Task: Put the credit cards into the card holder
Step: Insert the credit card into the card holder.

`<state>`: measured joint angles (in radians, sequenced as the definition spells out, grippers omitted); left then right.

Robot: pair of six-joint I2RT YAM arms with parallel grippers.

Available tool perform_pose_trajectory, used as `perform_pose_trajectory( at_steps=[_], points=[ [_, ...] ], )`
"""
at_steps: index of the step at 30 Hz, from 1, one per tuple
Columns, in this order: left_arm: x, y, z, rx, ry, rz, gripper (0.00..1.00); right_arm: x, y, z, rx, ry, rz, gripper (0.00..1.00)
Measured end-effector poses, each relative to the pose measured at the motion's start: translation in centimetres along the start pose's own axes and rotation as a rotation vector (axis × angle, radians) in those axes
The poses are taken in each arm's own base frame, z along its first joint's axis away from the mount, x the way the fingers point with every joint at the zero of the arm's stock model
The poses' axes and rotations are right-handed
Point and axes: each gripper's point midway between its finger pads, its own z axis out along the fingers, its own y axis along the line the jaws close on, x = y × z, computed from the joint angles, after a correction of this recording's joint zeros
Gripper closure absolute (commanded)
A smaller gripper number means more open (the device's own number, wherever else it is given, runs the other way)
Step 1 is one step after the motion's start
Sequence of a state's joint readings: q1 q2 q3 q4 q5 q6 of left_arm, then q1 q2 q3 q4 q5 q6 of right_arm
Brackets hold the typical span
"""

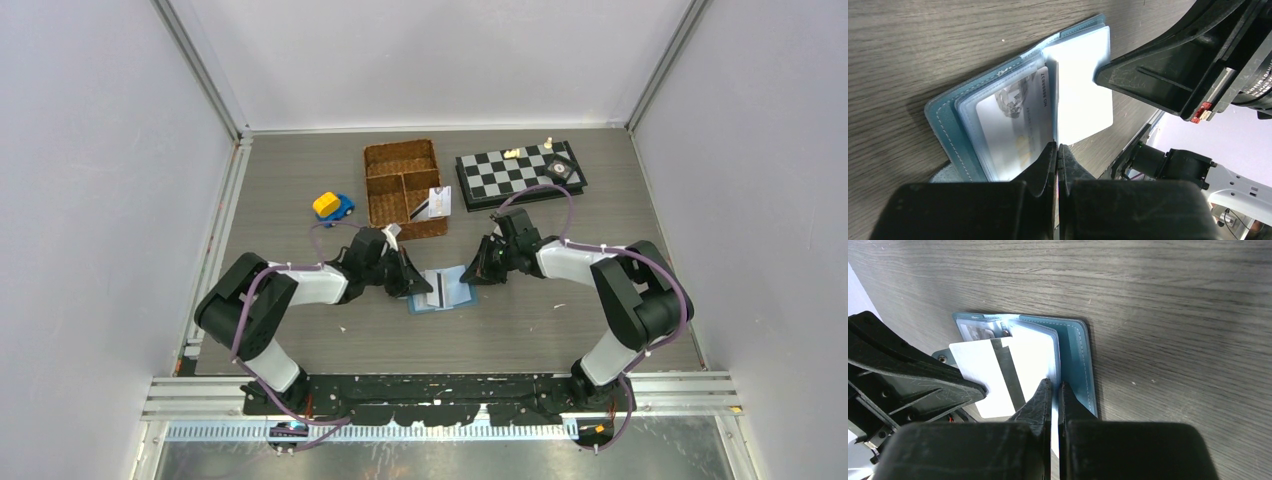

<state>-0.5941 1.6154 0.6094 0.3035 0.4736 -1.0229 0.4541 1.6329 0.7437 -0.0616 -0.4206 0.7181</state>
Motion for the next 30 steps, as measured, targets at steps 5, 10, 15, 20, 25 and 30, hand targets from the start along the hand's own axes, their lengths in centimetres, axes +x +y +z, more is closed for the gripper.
perform_pose_trajectory(
  at_steps=[5,10,15,20,25,30],
  points=[
    [-0.03,-0.32,-0.01,0.014,-0.001,-0.006,1.00,-0.01,-0.03,0.05,0.002,0.005,0.003,1.00],
    [-0.07,-0.45,-0.04,0.019,-0.002,-0.005,1.00,-0.03,0.10,0.15,-0.001,0.011,0.002,0.99],
    [-0.04,-0.51,-0.05,0.022,0.000,-0.007,1.00,0.14,0.33,0.26,-0.003,0.019,-0.002,1.00],
    [0.00,-0.33,-0.08,0.020,0.000,-0.010,1.00,0.15,0.35,0.25,-0.002,0.020,-0.003,1.00],
    [0.02,0.13,-0.15,0.014,-0.004,-0.015,1.00,0.20,0.35,0.24,-0.001,0.022,-0.002,1.00],
    [-0.05,0.48,-0.08,0.021,-0.017,-0.011,1.00,0.20,0.36,0.24,0.002,0.023,-0.003,1.00]
  ],
)
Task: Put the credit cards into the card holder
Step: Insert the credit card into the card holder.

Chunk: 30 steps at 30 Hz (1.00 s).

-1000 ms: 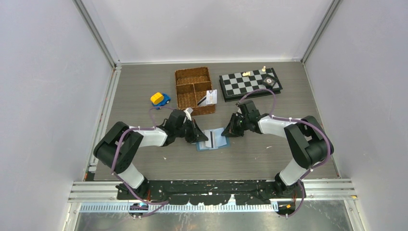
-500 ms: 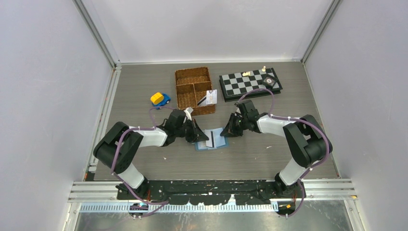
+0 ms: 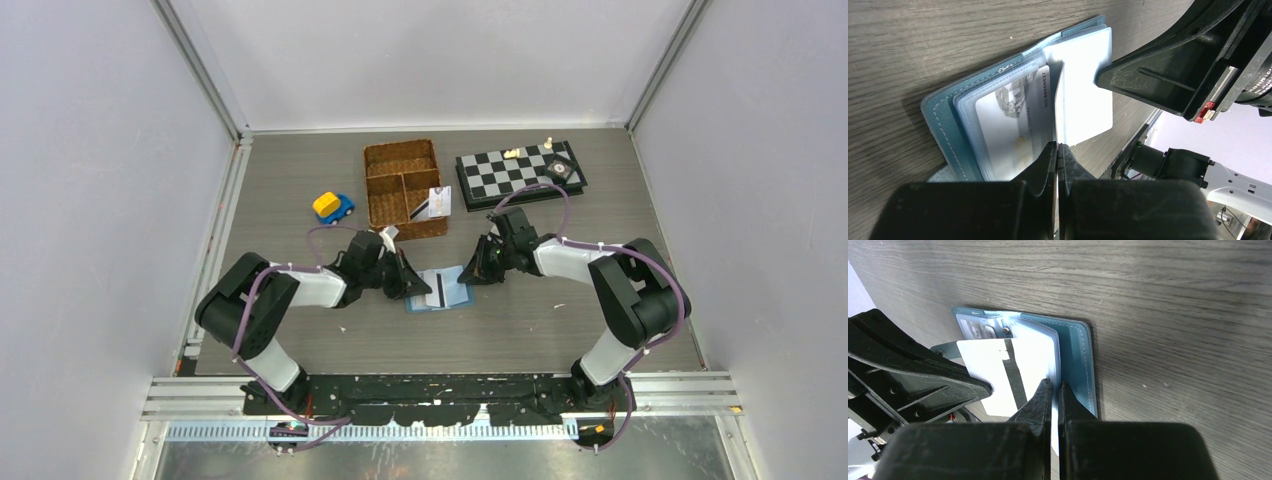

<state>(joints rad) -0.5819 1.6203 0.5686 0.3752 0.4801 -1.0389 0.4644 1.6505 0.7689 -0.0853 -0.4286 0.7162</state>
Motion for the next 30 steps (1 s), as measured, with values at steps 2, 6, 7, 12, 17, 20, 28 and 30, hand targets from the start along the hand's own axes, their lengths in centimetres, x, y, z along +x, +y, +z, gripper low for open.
perform_pose_trajectory(
  at_steps=[2,6,7,12,17,20,28,30],
  points=[
    [0.0,0.1,0.0,0.004,-0.004,0.003,1.00,0.0,0.0,0.0,0.001,0.000,-0.002,0.99],
    [0.0,0.5,0.4,0.012,-0.010,0.005,1.00,0.0,0.0,0.0,0.008,-0.001,-0.007,1.00],
    [-0.1,0.6,0.5,0.015,-0.013,0.006,1.00,0.0,0.0,0.0,0.009,-0.001,-0.008,1.00],
    [-0.5,0.5,1.0,0.040,-0.029,0.015,1.00,0.0,0.0,0.0,0.016,-0.002,-0.010,1.00],
    [-0.6,0.6,1.0,0.054,-0.047,0.009,1.00,0.0,0.0,0.1,0.023,-0.001,-0.011,1.00],
    [-0.6,0.7,1.1,0.061,-0.052,0.001,1.00,0.0,0.0,0.0,0.028,0.000,-0.013,1.00],
    [-0.4,0.6,1.5,0.075,-0.057,-0.014,0.95,0.0,0.0,0.1,0.041,0.003,-0.018,1.00],
    [-0.3,0.6,1.6,0.074,-0.057,-0.018,0.95,0.0,0.0,0.1,0.041,0.003,-0.018,0.99]
  ],
)
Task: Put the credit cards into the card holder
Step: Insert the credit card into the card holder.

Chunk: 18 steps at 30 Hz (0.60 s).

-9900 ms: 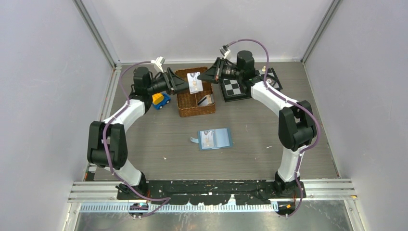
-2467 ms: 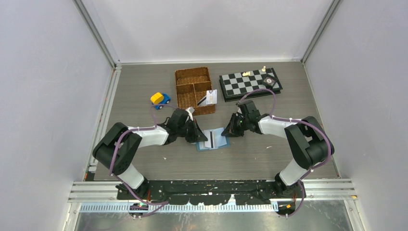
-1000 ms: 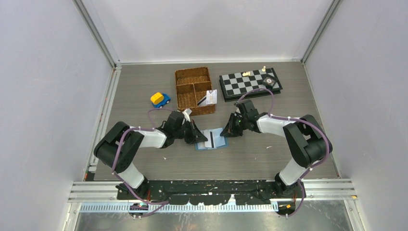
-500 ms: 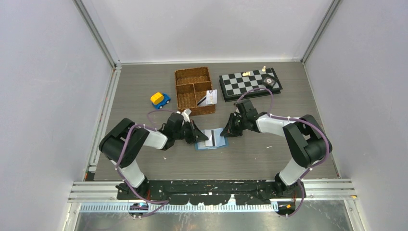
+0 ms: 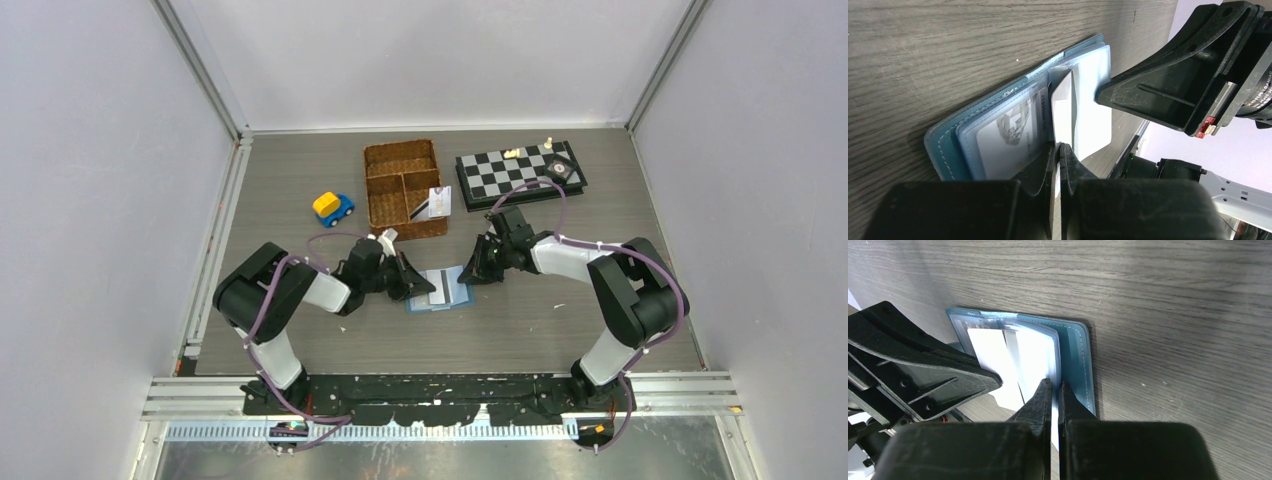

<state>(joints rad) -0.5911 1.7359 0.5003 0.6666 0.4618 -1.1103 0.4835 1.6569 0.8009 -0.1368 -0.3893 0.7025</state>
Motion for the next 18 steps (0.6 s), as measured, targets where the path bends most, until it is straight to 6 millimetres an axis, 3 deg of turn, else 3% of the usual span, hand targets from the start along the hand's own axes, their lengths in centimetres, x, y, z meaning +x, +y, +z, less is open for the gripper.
perform_pose_trajectory(
  at_steps=[6,12,18],
  points=[
    [0.18,0.01,0.35,-0.004,-0.002,-0.002,0.90,-0.01,0.00,0.00,0.001,-0.001,0.003,0.99],
    [0.15,-0.08,0.79,-0.045,0.012,0.026,0.73,0.01,-0.04,0.01,0.012,-0.006,0.013,0.99],
    [-0.33,-0.47,0.00,-0.118,0.010,0.101,0.59,0.32,0.44,0.04,0.016,-0.011,0.011,1.00]
  ],
)
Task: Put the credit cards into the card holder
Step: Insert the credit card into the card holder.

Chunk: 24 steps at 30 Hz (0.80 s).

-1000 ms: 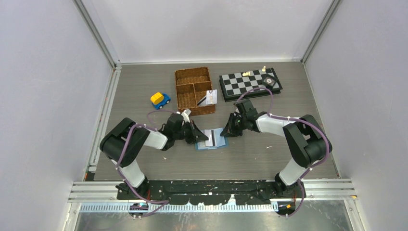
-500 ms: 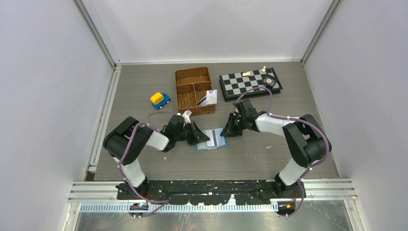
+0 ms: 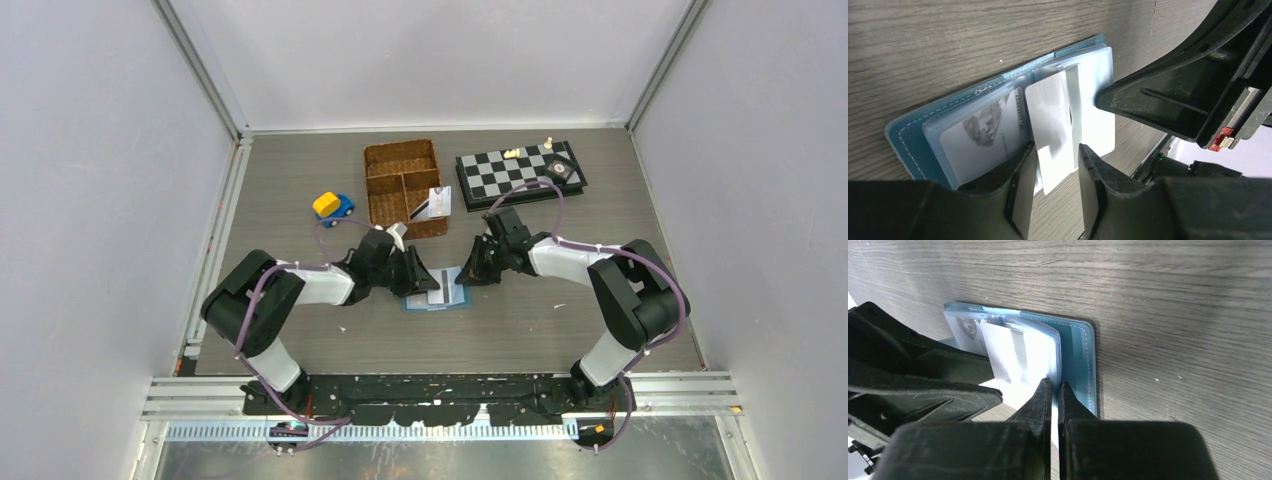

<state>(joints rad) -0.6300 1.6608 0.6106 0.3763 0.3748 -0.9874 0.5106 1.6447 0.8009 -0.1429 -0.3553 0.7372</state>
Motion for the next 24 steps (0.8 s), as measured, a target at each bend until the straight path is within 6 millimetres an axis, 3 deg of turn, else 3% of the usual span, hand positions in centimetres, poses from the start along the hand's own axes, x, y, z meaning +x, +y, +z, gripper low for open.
perform_pose_trajectory(
  at_steps=[8,10,13,16,24],
  points=[
    [0.0,-0.3,-0.9,-0.056,0.019,0.064,0.51,0.0,0.0,0.0,0.001,0.000,0.001,0.97],
    [0.1,-0.4,-0.8,-0.061,0.023,0.074,0.51,0.0,0.0,0.0,0.001,0.000,0.001,0.88],
    [0.4,-0.5,-0.7,-0.063,0.034,0.081,0.53,0.0,0.0,0.0,0.001,-0.001,0.002,0.68],
    [0.5,-0.6,-0.4,-0.061,0.044,0.082,0.53,0.2,-0.3,0.0,0.019,0.003,0.008,0.58],
    [0.8,-0.8,0.1,-0.060,0.058,0.087,0.53,0.1,0.1,0.0,0.006,-0.006,0.004,0.56]
  ],
)
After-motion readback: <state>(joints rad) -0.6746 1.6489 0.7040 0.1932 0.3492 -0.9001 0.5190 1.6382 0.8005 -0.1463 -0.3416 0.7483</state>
